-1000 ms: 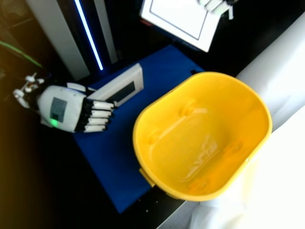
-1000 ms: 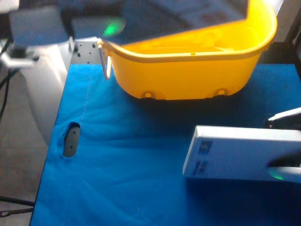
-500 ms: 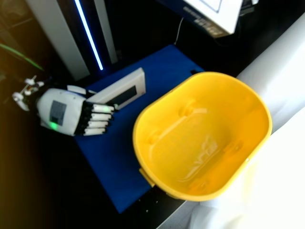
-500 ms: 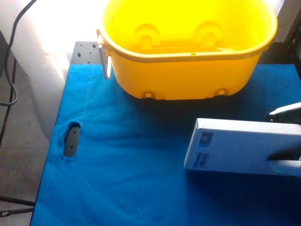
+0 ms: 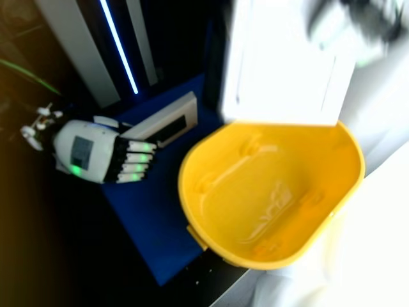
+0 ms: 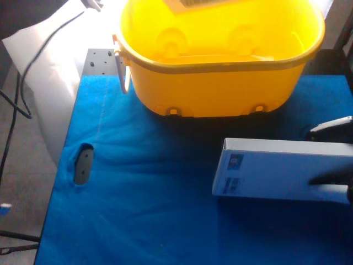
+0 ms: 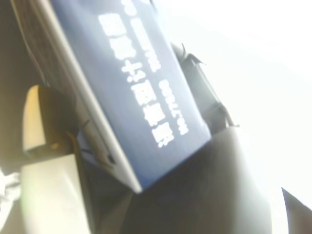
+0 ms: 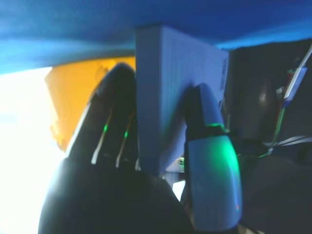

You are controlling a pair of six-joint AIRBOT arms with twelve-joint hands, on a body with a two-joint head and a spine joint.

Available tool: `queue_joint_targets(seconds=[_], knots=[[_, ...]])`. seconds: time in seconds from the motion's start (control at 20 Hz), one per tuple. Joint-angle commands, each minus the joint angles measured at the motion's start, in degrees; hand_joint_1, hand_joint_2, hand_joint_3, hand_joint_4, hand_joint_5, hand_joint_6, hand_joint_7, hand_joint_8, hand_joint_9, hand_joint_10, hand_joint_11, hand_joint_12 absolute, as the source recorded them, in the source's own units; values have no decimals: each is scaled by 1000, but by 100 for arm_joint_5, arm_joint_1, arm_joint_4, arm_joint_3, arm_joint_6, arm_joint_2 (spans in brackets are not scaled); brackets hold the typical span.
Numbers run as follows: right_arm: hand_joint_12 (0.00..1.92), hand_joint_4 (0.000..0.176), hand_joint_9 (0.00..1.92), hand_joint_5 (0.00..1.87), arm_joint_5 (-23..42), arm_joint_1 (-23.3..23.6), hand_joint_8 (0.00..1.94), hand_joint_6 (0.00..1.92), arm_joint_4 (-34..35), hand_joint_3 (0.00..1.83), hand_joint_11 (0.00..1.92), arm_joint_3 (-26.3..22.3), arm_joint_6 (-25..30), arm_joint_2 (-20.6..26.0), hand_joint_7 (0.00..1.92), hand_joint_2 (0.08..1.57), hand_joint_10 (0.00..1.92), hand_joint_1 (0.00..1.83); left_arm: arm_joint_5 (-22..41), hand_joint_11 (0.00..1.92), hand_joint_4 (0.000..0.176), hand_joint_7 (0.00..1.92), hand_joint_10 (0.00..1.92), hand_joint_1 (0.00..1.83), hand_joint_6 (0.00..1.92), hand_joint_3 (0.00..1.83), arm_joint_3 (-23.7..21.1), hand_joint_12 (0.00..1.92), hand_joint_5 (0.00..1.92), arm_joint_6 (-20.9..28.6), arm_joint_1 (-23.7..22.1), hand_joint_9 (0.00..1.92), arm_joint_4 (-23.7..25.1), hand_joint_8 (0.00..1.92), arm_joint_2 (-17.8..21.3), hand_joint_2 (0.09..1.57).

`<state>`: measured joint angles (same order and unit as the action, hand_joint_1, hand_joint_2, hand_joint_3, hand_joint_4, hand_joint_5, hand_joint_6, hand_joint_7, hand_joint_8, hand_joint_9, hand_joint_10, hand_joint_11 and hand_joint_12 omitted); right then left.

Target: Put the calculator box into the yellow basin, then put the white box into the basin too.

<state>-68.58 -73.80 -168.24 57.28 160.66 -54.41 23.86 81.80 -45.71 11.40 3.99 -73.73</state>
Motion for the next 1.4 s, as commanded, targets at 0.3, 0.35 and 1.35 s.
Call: queue_joint_targets(seconds=[0.3, 0.35, 1.35], knots=[[1554, 0, 926, 870, -78, -1, 1119, 946, -91, 2, 880, -8, 16, -191, 924, 1133, 1340, 1377, 8, 15, 2, 397, 832, 896, 573, 0, 557, 1562, 447, 2, 170, 190, -386, 486, -364, 1025], [1562, 0, 928, 853, -79, 0, 1126, 957, -92, 1, 904, -8, 16, -190, 914, 1138, 1352, 1376, 7, 2, 34, 360, 663, 830, 359, 0, 567, 1389, 424, -3, 172, 130, -408, 231, -359, 992], [1356, 0, 807, 866, -2226, 205, 1045, 1148, -433, 4, 746, -833, 31, 840, 958, 1147, 1307, 1335, 2266, 0, 0, 305, 104, 139, 10, 40, -734, 1370, 220, -236, -594, 314, -538, 12, 1226, 1362]])
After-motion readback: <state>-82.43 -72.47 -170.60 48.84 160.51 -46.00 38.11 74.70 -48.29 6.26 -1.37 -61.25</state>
